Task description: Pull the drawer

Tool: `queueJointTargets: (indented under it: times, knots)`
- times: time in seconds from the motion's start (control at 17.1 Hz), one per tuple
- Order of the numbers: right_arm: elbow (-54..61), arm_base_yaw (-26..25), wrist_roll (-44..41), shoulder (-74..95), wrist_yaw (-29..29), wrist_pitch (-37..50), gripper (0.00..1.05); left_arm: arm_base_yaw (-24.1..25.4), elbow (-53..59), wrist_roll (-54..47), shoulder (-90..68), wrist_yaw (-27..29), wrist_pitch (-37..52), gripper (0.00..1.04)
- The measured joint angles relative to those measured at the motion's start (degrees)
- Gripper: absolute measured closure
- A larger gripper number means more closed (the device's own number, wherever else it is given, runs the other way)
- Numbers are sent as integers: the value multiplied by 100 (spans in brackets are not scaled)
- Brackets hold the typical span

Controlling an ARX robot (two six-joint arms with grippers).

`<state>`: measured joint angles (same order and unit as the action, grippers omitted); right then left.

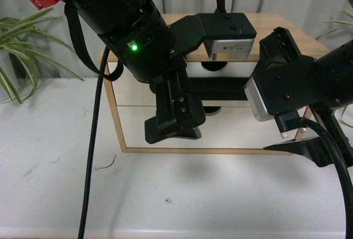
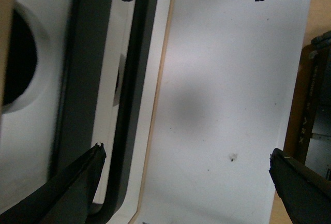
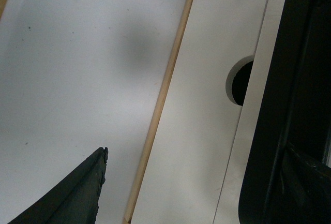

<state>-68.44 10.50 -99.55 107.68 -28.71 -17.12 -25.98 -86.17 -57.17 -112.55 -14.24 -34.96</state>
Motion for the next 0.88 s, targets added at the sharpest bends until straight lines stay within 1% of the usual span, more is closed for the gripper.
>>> queueJointTargets:
  times: [0.41, 0.88]
  knots:
    - [-2, -9, -136, 286, 63, 212, 6, -13, 57, -9, -332, -85, 240, 7]
    - [-7, -44, -245, 323, 46, 177, 6, -24, 35, -7, -367, -125, 243, 7]
